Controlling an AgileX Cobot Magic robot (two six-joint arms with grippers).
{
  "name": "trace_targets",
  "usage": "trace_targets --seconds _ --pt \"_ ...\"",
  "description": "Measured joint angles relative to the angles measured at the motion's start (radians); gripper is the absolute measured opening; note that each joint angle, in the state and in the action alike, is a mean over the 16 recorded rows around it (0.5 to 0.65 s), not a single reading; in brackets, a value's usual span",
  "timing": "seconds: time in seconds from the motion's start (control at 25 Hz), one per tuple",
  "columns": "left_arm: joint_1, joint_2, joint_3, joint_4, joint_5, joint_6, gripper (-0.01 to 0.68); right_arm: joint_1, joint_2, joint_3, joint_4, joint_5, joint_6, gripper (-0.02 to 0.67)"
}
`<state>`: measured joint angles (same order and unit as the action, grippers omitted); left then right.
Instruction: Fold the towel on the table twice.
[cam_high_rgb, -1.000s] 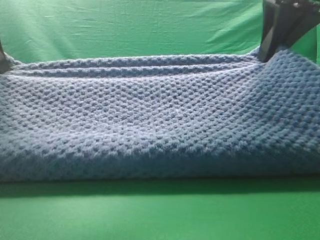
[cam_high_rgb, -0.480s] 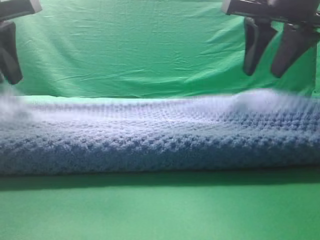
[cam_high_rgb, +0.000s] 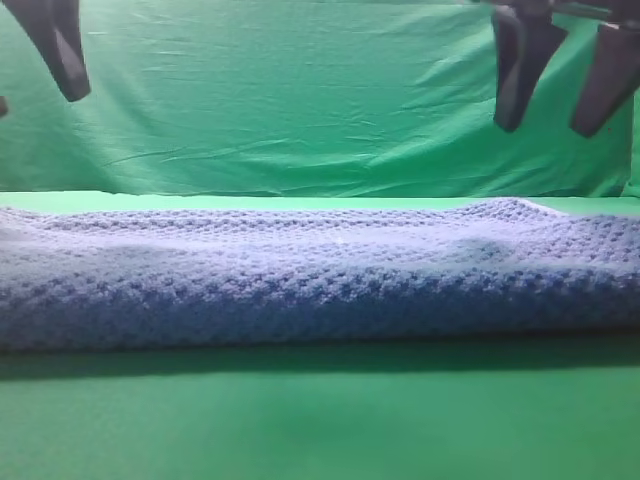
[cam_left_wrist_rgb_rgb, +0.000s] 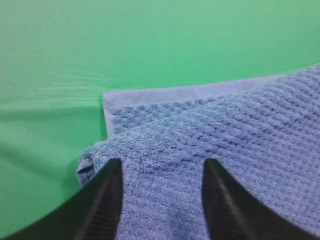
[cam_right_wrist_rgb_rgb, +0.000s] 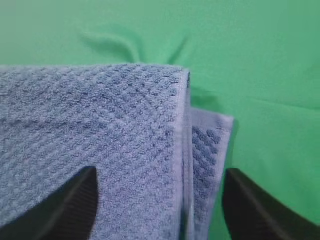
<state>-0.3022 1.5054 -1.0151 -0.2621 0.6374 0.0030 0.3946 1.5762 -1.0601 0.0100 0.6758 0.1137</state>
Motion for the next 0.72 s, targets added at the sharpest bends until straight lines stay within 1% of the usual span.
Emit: trace_targets --seconds 0.24,0.36,0.44,0.52,0.72 --pt "0.0 -0.078 -0.041 -0.017 0.056 0.055 0.195 0.0 -0.105 0.0 -0.003 0.062 -0.001 0.158" --pt "0.0 -0.147 -0.036 -0.041 0.063 0.103 0.094 0.0 -0.174 0.001 -0.006 0.094 -0.002 0.066" --pt "0.0 -0.206 -0.021 -0.063 0.062 0.142 0.046 0.0 -0.226 0.005 -0.008 0.113 -0.005 0.026" --pt "0.0 -0.273 -0.001 -0.086 0.06 0.183 0.016 0.0 -0.283 0.013 -0.011 0.127 -0.008 0.007" --pt "0.0 -0.47 0.074 -0.148 0.052 0.284 0.0 0.0 -0.451 0.053 -0.016 0.138 -0.028 0.0"
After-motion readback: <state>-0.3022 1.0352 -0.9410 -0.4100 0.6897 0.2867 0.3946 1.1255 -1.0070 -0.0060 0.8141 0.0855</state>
